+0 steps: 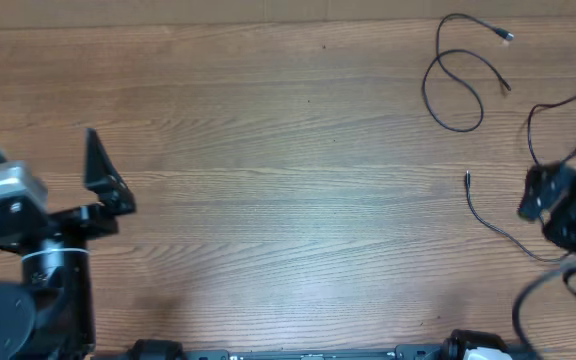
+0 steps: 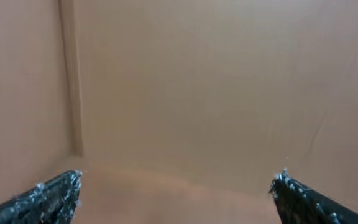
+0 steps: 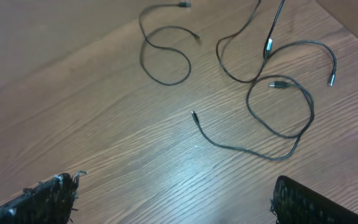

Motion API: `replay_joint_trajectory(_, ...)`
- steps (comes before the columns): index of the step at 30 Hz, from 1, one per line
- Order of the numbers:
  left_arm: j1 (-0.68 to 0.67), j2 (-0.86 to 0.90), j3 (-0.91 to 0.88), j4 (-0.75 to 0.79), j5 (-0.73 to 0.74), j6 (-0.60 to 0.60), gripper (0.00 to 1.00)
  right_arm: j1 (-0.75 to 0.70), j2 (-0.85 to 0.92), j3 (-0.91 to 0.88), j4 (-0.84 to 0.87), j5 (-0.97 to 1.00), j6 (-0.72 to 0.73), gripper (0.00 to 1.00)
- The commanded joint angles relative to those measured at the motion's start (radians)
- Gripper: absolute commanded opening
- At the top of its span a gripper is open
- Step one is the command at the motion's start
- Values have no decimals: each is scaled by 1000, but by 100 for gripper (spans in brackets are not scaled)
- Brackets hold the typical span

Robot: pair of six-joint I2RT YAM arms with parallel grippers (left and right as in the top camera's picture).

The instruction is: Untangle cables

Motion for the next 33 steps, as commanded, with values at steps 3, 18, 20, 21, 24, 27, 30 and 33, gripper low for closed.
replay_joint_trajectory(3,5,-5,2,-287,14,-7,99,6,-24,17,-13,-32,0,100)
replay_joint_trajectory(18,5,-5,2,-961,3,2,100,6,-21,15,-17,-35,0,100)
replay_joint_trajectory(20,5,-5,2,-960,3,2,100,6,-21,15,-17,-35,0,100)
replay_joint_trajectory(21,5,-5,2,-961,3,2,100,6,-21,15,-17,-35,0,100)
replay_joint_trajectory(24,5,-5,2,-961,3,2,99,6,-21,15,-17,-35,0,100)
replay_joint_trajectory(27,5,-5,2,-961,3,2,100,6,-21,15,-17,-35,0,100)
replay_joint_trajectory(30,5,-5,2,-961,3,2,99,6,-21,15,-17,-35,0,100)
replay_joint_trajectory(33,5,-5,2,-961,3,1,100,6,-21,15,-17,-35,0,100)
